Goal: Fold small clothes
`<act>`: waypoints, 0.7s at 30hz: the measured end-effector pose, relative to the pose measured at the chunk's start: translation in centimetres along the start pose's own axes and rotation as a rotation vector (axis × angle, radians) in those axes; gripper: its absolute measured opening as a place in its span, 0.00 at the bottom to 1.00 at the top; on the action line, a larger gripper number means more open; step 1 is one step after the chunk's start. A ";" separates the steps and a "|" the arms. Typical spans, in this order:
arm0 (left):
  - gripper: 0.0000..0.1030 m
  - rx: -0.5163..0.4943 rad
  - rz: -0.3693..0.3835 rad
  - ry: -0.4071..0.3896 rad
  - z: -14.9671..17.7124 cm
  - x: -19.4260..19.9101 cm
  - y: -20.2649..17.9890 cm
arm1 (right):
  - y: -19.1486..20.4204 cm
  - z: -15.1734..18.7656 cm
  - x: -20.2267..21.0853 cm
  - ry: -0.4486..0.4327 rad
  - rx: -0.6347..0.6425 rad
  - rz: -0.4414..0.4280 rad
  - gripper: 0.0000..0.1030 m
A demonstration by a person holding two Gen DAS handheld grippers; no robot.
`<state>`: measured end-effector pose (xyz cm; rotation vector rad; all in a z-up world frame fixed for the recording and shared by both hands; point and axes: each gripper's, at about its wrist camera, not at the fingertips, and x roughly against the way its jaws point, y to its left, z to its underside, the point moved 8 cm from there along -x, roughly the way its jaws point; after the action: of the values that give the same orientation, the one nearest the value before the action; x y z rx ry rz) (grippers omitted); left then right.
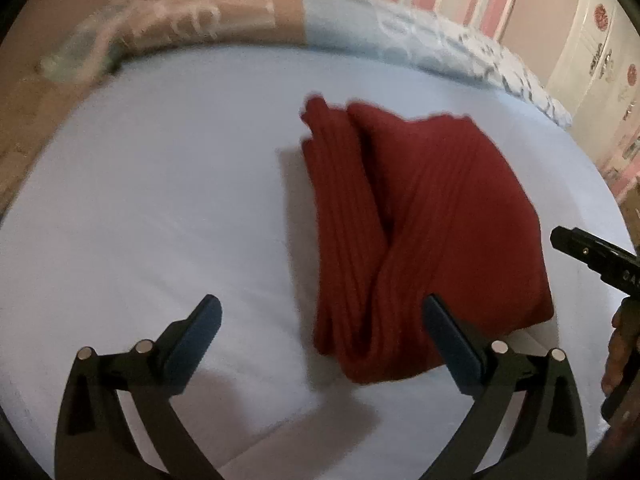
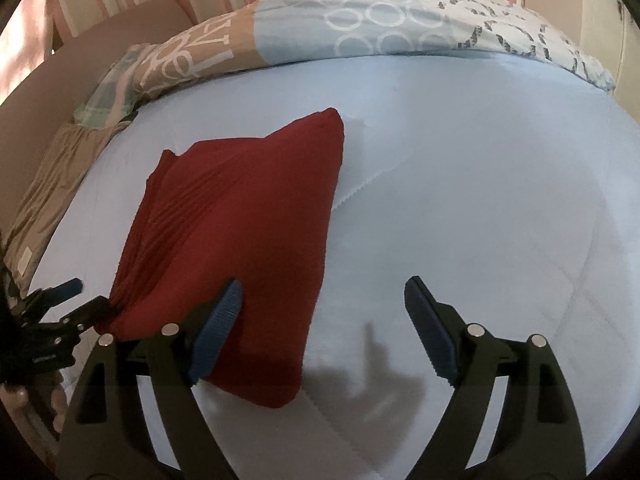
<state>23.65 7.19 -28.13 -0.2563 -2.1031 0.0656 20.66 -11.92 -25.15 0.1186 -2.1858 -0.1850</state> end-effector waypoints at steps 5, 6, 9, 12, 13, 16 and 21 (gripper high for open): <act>0.98 0.000 0.047 0.074 -0.1 -2.5 -0.5 | 0.1 0.3 -0.1 0.006 0.020 0.009 0.83; 0.98 -0.004 0.055 0.076 -0.2 -2.7 -0.7 | 0.1 0.3 -0.2 0.004 0.022 0.011 0.83; 0.98 -0.010 0.068 0.085 -0.5 -3.3 -1.4 | 0.0 0.2 -0.4 0.007 0.024 0.017 0.83; 0.98 -0.013 0.090 0.106 -0.4 -4.0 -1.9 | 0.0 0.2 -0.5 0.006 0.025 0.015 0.83; 0.98 -0.009 0.101 0.110 -0.4 -4.2 -1.9 | -0.1 0.1 -0.5 0.005 0.025 0.015 0.84; 0.98 0.015 0.136 0.126 -0.4 -4.8 -1.9 | -0.1 0.1 -0.6 0.005 0.021 0.015 0.86; 0.98 -0.009 0.122 0.149 -0.4 -5.4 -2.3 | -0.4 0.2 -1.1 0.022 0.002 0.003 0.88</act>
<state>26.29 3.83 -32.11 -0.3836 -1.9384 0.1060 21.11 -12.15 -26.20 0.1176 -2.1644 -0.1784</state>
